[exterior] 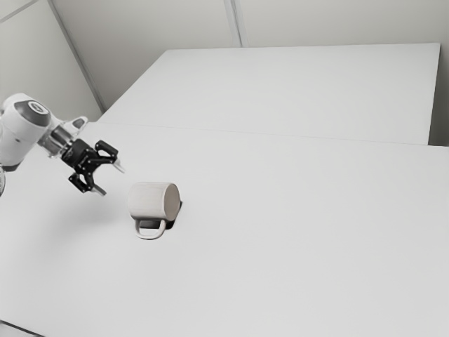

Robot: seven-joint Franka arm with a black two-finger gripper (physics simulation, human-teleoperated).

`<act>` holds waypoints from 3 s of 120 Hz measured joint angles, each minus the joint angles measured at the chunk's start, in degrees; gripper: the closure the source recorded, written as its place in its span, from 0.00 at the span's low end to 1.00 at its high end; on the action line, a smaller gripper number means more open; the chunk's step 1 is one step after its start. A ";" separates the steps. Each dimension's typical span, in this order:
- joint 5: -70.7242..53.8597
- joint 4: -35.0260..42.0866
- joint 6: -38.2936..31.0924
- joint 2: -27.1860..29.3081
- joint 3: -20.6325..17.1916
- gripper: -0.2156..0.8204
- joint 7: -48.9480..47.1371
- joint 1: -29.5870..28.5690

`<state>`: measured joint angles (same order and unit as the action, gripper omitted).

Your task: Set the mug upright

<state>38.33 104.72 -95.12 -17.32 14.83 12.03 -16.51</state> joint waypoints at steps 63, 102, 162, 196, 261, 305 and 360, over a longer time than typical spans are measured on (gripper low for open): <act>22.00 3.64 -3.12 -6.88 -0.79 0.21 4.56 -0.37; 26.75 4.78 -4.33 -6.97 -1.12 0.54 4.77 1.01; 25.68 3.99 -5.72 -5.59 -1.12 0.90 2.30 2.84; 5.37 4.01 -10.33 3.90 -2.37 0.92 0.62 10.47; -29.12 6.04 -22.74 8.54 -13.00 0.91 -11.18 15.04; -32.86 6.81 -28.42 4.44 -13.25 0.91 -17.01 16.87; -33.08 7.05 -28.27 6.64 -13.28 0.33 -20.22 17.10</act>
<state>5.25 111.77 -123.39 -10.68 1.55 -8.19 0.59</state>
